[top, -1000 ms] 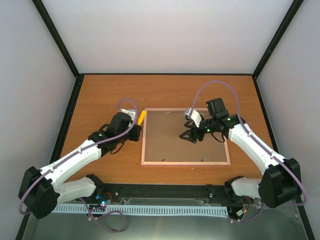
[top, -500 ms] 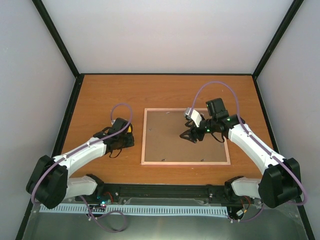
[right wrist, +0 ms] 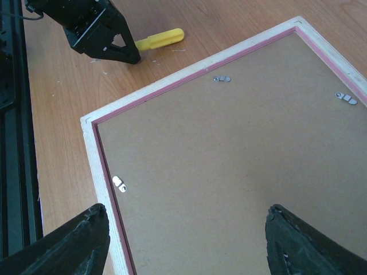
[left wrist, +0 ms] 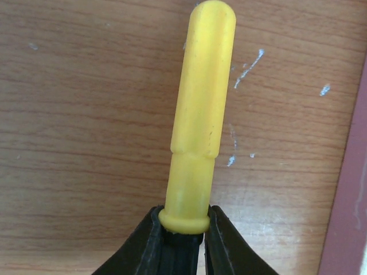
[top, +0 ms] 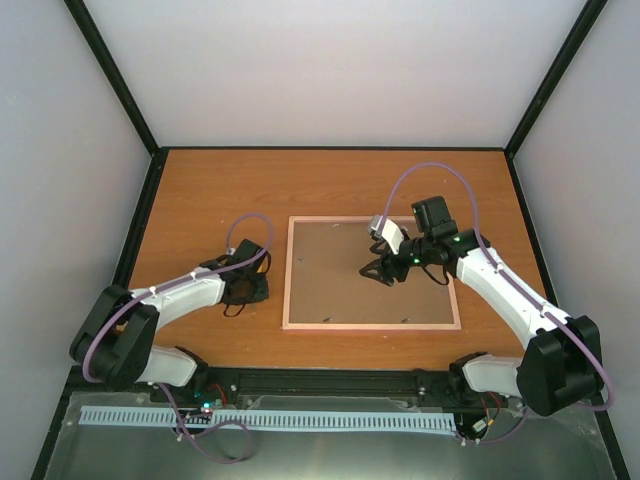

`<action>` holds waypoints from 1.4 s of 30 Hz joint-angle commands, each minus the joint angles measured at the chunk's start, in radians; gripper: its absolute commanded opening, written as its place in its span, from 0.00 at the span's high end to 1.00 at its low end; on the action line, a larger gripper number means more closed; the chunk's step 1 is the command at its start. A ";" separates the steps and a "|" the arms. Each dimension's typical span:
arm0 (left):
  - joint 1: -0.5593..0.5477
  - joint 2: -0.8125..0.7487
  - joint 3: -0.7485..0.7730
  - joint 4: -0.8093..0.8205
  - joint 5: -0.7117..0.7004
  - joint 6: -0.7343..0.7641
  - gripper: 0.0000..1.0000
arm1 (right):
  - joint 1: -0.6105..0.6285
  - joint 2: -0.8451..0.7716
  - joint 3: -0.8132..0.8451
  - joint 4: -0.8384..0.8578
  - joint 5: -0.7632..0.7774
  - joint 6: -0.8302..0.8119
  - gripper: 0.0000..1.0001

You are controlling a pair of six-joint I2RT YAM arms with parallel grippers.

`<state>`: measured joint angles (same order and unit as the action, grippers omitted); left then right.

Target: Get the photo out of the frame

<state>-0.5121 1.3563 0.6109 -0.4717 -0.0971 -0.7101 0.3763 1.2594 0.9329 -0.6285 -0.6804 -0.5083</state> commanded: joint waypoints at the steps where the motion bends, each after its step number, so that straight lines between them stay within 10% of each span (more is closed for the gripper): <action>1: 0.009 0.029 0.021 -0.003 -0.019 -0.008 0.84 | -0.001 0.000 -0.008 0.012 0.001 -0.006 0.28; 32: 0.009 0.070 0.009 0.000 -0.027 -0.034 0.63 | 0.000 0.005 -0.005 0.006 -0.002 -0.011 0.28; 42: 0.009 -0.064 0.139 -0.091 -0.066 0.048 0.54 | 0.006 -0.009 -0.001 -0.056 0.005 -0.108 0.43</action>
<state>-0.5121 1.3506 0.6388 -0.5083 -0.1284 -0.7258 0.3763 1.2633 0.9329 -0.6411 -0.6880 -0.5434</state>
